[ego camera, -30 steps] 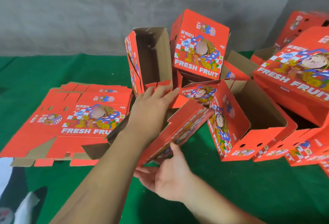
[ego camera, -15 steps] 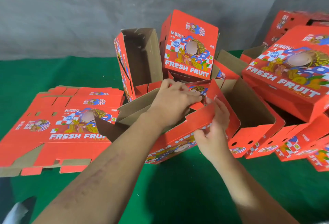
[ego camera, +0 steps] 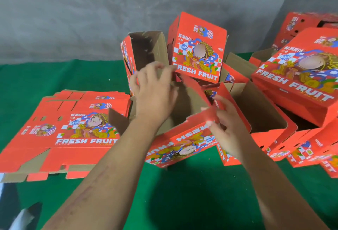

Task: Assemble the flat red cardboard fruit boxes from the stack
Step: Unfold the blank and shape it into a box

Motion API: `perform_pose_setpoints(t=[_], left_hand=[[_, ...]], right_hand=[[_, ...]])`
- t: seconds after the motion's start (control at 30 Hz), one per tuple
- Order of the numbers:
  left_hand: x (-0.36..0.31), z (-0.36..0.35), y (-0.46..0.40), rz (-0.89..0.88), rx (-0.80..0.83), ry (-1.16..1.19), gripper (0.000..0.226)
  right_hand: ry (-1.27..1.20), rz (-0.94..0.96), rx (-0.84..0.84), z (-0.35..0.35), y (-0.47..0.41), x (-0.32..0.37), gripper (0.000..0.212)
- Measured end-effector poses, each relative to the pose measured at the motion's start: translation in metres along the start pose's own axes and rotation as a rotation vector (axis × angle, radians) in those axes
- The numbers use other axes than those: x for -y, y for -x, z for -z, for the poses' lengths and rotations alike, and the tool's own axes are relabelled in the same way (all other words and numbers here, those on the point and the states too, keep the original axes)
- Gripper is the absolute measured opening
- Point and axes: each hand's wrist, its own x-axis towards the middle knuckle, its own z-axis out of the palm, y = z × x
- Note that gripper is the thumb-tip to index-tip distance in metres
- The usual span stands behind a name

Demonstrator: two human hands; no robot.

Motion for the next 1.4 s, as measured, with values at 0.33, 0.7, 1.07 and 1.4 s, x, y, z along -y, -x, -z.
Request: perform_pose_setpoints(t=[0.33, 0.7, 1.07, 1.4], left_hand=[[0.062, 0.001, 0.069, 0.9, 0.339, 0.805, 0.074], [0.081, -0.004, 0.052, 0.993, 0.051, 1.16, 0.02], [0.081, -0.025, 0.071, 0.386, -0.049, 0.531, 0.043], [0.077, -0.028, 0.08, 0.253, 0.156, 0.285, 0.064]], right_hand=[[0.035, -0.267, -0.255, -0.008, -0.004, -0.016, 0.029], [-0.073, -0.274, -0.256, -0.001, -0.006, -0.022, 0.031], [0.003, -0.278, -0.108, -0.027, 0.006, -0.038, 0.069], [0.643, 0.007, -0.246, -0.062, -0.007, 0.01, 0.079]])
